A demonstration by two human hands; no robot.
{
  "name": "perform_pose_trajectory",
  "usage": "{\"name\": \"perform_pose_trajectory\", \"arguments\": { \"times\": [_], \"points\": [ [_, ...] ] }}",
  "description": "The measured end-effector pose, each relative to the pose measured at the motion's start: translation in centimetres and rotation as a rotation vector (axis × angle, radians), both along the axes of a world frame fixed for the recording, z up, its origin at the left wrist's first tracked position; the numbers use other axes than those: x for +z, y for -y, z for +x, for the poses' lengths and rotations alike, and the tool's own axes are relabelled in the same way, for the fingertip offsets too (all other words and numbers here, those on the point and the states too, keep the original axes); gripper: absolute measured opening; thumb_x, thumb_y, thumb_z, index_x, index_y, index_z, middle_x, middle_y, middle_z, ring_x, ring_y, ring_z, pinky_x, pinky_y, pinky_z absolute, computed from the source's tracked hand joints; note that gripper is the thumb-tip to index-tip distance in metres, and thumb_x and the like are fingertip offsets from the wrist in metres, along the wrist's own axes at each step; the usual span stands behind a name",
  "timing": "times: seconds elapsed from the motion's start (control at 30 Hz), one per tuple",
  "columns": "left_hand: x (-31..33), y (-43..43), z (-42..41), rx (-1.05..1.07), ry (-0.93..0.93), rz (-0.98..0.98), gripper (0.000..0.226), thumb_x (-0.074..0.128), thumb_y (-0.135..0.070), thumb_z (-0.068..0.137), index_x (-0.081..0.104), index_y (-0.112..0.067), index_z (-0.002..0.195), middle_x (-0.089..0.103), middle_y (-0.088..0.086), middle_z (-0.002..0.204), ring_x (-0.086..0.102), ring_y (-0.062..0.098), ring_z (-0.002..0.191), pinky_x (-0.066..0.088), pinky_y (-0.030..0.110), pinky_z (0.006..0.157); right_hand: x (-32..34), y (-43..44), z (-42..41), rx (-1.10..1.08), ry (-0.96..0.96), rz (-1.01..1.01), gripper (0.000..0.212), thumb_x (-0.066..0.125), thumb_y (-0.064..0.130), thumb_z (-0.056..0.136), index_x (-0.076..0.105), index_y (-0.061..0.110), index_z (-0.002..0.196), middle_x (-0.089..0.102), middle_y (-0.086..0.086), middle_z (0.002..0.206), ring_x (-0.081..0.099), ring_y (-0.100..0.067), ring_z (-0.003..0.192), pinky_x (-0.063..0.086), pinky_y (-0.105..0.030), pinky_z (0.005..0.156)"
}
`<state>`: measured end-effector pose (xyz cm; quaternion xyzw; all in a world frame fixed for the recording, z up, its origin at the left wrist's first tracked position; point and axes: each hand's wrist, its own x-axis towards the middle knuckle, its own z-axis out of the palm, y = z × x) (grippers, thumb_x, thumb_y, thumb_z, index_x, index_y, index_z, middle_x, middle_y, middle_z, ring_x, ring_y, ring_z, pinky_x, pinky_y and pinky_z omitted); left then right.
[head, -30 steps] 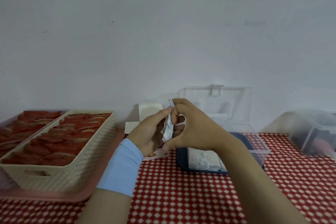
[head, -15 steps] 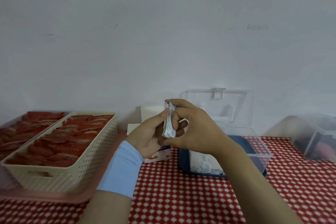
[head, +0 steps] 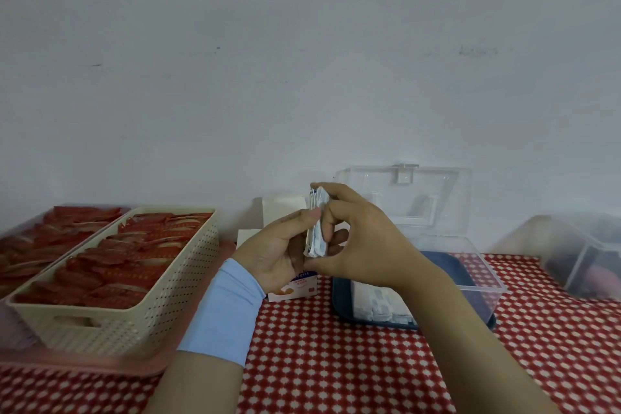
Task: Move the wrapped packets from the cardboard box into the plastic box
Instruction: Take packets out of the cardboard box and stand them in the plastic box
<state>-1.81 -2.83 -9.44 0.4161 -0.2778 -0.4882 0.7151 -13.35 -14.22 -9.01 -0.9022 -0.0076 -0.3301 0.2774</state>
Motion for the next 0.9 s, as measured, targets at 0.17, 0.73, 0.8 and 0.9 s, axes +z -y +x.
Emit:
{"name": "perform_pose_trajectory", "arguments": {
  "times": [0.17,0.73,0.8,0.9],
  "points": [
    [-0.3,0.0,0.1,-0.012,0.027,0.000,0.037,0.062,-0.022,0.084,0.065,-0.003,0.115,0.070,0.015,0.094,0.073,0.027,0.083,0.060,0.034,0.068,0.4,-0.3,-0.2,0.031,-0.073,0.009,0.040,0.093,0.026,0.059,0.055,0.016,0.067,0.054,0.017,0.120,0.065,-0.010,0.098,0.057,-0.026,0.077],
    [0.1,-0.8,-0.1,-0.103,0.189,0.038,0.033,0.058,-0.016,0.081,0.059,-0.003,0.111,0.076,0.008,0.087,0.074,0.021,0.072,0.061,0.032,0.062,1.3,1.2,-1.0,0.108,-0.086,0.579,0.023,0.057,0.002,0.097,0.072,0.014,0.112,0.073,-0.014,0.100,0.069,-0.022,0.090,0.056,-0.023,0.082],
    [0.1,-0.8,-0.2,-0.115,0.191,0.052,0.035,0.058,-0.016,0.080,0.058,-0.002,0.113,0.076,0.008,0.086,0.074,0.022,0.073,0.062,0.033,0.063,1.3,1.2,-1.0,0.122,-0.099,0.623,0.019,0.059,0.001,0.096,0.072,0.011,0.106,0.074,-0.013,0.094,0.067,-0.019,0.083,0.056,-0.023,0.079],
    [0.1,-1.0,-0.1,-0.166,0.186,0.074,0.038,0.056,-0.020,0.084,0.059,-0.001,0.118,0.075,0.012,0.096,0.075,0.027,0.081,0.061,0.035,0.065,1.3,1.5,-1.1,0.102,-0.109,0.624,0.017,0.060,0.001,0.095,0.073,0.012,0.095,0.073,-0.003,0.084,0.066,-0.015,0.077,0.055,-0.025,0.078]
  ]
}}
